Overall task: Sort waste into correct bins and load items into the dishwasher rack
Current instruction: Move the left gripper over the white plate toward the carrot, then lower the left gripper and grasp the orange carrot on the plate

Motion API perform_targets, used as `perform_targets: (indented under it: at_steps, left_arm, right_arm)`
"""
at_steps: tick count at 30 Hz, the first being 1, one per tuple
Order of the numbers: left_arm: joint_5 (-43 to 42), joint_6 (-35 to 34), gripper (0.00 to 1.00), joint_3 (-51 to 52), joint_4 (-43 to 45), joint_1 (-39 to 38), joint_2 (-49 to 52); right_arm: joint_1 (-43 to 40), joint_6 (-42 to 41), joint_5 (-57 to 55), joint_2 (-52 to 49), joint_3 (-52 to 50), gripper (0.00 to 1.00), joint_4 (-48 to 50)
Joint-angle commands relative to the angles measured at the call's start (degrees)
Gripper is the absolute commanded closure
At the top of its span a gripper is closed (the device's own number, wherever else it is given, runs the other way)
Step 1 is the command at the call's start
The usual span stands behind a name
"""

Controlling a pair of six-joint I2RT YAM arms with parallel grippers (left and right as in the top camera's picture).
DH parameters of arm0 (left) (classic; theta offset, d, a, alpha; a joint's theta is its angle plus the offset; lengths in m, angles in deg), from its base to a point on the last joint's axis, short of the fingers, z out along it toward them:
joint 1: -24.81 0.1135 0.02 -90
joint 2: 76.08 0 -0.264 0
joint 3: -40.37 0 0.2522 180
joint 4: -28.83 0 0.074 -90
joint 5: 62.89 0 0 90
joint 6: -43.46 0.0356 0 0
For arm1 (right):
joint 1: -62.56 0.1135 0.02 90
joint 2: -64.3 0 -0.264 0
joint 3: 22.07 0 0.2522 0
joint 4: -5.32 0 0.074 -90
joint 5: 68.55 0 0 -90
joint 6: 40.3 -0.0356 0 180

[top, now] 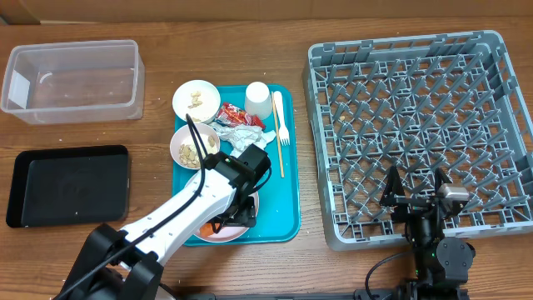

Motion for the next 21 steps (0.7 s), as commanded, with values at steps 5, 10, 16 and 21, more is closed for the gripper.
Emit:
perform_targets:
  at_steps: [5,10,16,21]
  left_arm:
    - [-7.89,16.72,0.00,-1.05,2.45,-0.07,0.28]
    - [-7.76,17.53,0.00,-1.03,2.45,-0.07,0.28]
    - [-5.51,17.27,0.00,-1.01,2.89,-0.04,0.28]
    - [-3.21,16.22,0.00,-0.92,3.13,0.07,0.33]
  right_arm:
    - [0.44,0.37,-0.33,0.46,-0.59,0.00,0.48]
    - [0.44,0.35,-0.33,0.46,-0.59,0.00,0.48]
    - [0.44,0.37,-0.33,0.46,-0.59,0.00,0.48]
    - [0.44,0.37,-0.33,0.46,-0.59,0.00,0.48]
